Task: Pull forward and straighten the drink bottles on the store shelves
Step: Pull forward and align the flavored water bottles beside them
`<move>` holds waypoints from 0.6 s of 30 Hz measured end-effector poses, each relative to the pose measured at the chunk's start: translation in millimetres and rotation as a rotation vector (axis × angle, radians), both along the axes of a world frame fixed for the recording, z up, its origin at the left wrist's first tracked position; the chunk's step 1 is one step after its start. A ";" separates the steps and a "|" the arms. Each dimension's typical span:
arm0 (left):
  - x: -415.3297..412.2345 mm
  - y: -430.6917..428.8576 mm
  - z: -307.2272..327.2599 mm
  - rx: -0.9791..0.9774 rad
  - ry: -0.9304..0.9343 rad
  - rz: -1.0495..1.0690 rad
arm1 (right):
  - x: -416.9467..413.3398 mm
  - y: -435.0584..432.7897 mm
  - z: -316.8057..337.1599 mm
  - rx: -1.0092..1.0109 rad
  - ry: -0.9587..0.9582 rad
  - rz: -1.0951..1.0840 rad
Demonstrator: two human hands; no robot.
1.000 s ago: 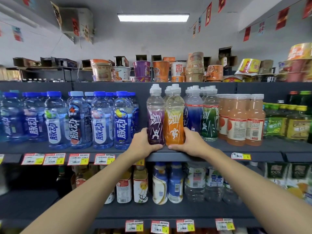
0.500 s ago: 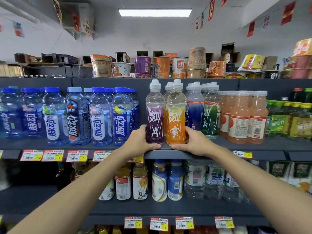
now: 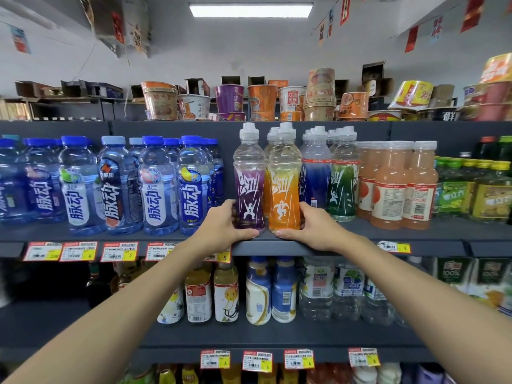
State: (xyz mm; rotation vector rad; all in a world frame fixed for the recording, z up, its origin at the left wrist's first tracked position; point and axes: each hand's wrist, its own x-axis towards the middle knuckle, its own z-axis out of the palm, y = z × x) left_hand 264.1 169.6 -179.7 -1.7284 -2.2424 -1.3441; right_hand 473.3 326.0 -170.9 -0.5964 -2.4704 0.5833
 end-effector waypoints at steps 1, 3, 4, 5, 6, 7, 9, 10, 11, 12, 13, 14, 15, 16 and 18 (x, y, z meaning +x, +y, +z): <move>0.1 -0.2 -0.3 0.000 0.006 0.001 | 0.2 -0.1 -0.2 0.004 -0.003 0.004; 0.2 -0.1 -0.7 -0.003 0.016 0.003 | 0.2 -0.7 -0.1 0.005 -0.009 0.013; 0.4 -0.1 -0.5 -0.004 0.018 0.003 | 0.0 -1.4 0.1 0.003 -0.011 0.017; 0.5 -0.2 -0.2 -0.003 0.018 0.003 | -0.3 -2.2 0.2 0.004 -0.010 0.021; 0.5 -0.2 0.1 -0.002 0.017 0.002 | -0.5 -3.0 0.0 0.008 -0.008 0.023; 0.7 -0.1 0.3 -0.004 0.016 0.004 | -0.6 -3.5 -0.6 0.012 -0.003 0.024; 1.0 -0.1 -0.4 -0.011 0.004 0.009 | -0.5 -3.4 -2.1 0.017 0.008 0.026; 0.9 0.1 -1.0 -0.010 -0.007 0.009 | -0.3 -3.0 -2.7 0.021 0.012 0.025; 1.0 0.1 -1.4 -0.006 -0.017 0.010 | -0.2 -2.5 -2.8 0.025 0.011 0.026; 1.4 0.2 -1.3 -0.001 -0.024 0.013 | -0.2 -2.3 -2.7 0.030 0.010 0.027; 1.6 0.1 -1.3 0.002 -0.027 0.018 | -0.4 -2.2 -2.6 0.036 0.012 0.030; 1.7 0.0 -1.1 0.003 -0.028 0.019 | -0.7 -1.9 -2.3 0.040 0.017 0.034; 1.8 0.1 -1.1 0.002 -0.029 0.018 | -0.7 -1.7 -2.4 0.040 0.022 0.039; 1.9 -0.2 -1.5 0.003 -0.028 0.018 | -0.6 -1.9 -2.6 0.040 0.024 0.041; 2.6 -0.8 -1.7 -0.001 -0.023 0.018 | -0.5 -1.9 -2.9 0.043 0.021 0.040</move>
